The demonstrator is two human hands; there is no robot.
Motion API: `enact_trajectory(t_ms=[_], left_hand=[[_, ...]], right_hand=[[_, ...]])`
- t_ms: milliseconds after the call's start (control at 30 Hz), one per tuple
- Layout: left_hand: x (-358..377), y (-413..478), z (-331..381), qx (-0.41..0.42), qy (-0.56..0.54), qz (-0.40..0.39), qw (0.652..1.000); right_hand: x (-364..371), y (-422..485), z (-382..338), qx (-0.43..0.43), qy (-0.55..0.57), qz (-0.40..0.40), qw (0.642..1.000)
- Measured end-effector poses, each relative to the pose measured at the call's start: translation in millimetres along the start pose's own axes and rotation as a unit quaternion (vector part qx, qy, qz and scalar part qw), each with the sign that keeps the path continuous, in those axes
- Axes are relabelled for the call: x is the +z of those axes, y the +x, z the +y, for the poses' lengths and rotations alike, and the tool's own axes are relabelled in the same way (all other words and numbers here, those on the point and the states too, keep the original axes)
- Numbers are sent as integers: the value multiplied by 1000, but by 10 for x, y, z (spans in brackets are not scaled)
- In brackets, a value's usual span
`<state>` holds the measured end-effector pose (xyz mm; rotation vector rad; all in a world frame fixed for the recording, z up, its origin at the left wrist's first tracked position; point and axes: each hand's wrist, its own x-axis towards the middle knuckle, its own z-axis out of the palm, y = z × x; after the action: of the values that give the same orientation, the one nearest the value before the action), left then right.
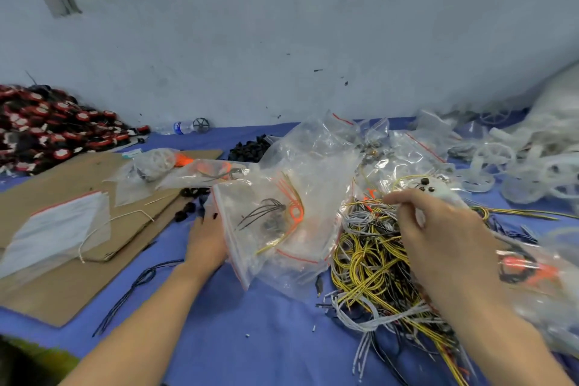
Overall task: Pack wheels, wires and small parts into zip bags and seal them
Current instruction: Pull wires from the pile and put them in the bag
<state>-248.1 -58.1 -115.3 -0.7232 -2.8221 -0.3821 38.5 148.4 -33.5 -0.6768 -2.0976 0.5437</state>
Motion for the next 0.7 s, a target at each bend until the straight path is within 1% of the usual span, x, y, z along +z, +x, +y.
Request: enact_trajectory(t_ms=[33, 67, 100, 133, 200, 300, 433, 567, 700], left_hand=[[-6, -101, 42, 32, 42, 1, 999], [-3, -176, 58, 46, 86, 1, 995], [-8, -255, 74, 42, 99, 4, 994], [-13, -327, 89, 28, 100, 10, 995], [-24, -487, 135, -8, 66, 18, 998], [-94, -684, 185, -14, 9, 41, 999], [-178, -742, 124, 37, 16, 2, 999], [-239, -735, 59, 55, 13, -23, 998], [-233, -743, 60, 76, 39, -84, 993]], right_hand=[[-24, -13, 14, 4, 6, 0, 1000], [-48, -23, 25, 9, 11, -3, 1000], [-74, -36, 36, 13, 15, -9, 1000], [-105, -46, 44, 15, 18, -17, 1000], [-175, -64, 71, 16, 30, -25, 999], [-281, -65, 153, 24, 63, -9, 998], [-432, -60, 287, 51, 101, 17, 993], [-591, -74, 401, 62, 103, 25, 992], [-675, -113, 458, 64, 98, 20, 993]])
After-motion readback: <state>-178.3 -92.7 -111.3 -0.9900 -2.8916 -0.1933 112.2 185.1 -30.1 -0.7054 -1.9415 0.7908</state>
